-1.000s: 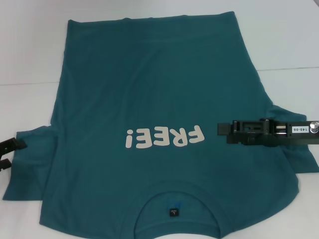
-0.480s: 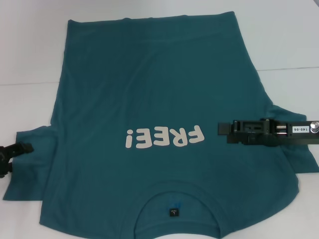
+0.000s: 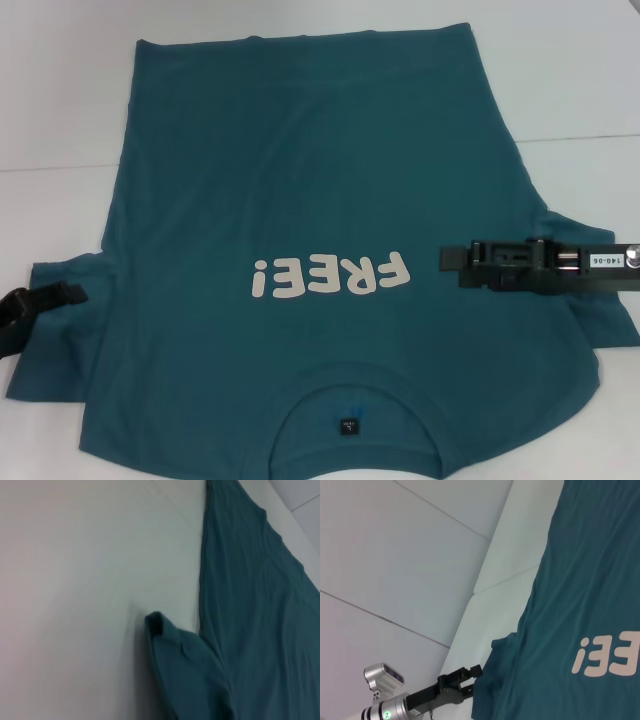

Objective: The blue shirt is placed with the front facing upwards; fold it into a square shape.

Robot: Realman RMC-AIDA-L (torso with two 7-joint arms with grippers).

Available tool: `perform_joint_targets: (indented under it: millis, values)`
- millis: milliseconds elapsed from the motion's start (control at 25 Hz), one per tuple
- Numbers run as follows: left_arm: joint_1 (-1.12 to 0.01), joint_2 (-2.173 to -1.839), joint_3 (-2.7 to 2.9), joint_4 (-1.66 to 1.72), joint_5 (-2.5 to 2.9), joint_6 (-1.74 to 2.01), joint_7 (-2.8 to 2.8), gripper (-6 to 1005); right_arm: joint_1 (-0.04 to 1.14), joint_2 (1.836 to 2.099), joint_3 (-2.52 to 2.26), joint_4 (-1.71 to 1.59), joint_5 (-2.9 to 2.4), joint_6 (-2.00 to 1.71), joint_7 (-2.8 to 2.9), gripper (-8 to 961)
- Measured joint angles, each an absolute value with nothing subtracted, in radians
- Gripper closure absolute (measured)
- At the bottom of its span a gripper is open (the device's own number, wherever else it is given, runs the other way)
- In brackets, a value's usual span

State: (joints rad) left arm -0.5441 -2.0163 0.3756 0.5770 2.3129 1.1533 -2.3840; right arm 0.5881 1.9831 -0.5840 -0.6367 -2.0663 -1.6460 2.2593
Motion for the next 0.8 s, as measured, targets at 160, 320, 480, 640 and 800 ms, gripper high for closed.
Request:
perform_joint_targets:
  millis: [160,320,480,640,800]
  values:
    - [-0.549,-2.014,0.387,0.591,2.339,1.162,-2.424,287,0.586,1.982,-0.57,-0.637,-2.066,-1.649,2.259,80]
    - [-0.549,-2.016,0.391,0.598,2.344,1.161,-2.428,371,0.584,1.982,-0.567,-0.637,-2.066,-1.649,2.259,82]
    - [-0.549,-2.016,0.391,0.599,2.344,1.159,-2.43,456,0.584,1.982,-0.566,-0.637,-2.066,-1.648,2.259,83]
    - [-0.549,-2.017,0.391,0.602,2.344,1.159,-2.43,560,0.584,1.982,-0.566,-0.637,-2.066,-1.648,2.26,85]
    - [-0.548,-2.017,0.391,0.604,2.344,1.16,-2.43,723,0.584,1.981,-0.566,-0.637,-2.066,-1.647,2.26,87]
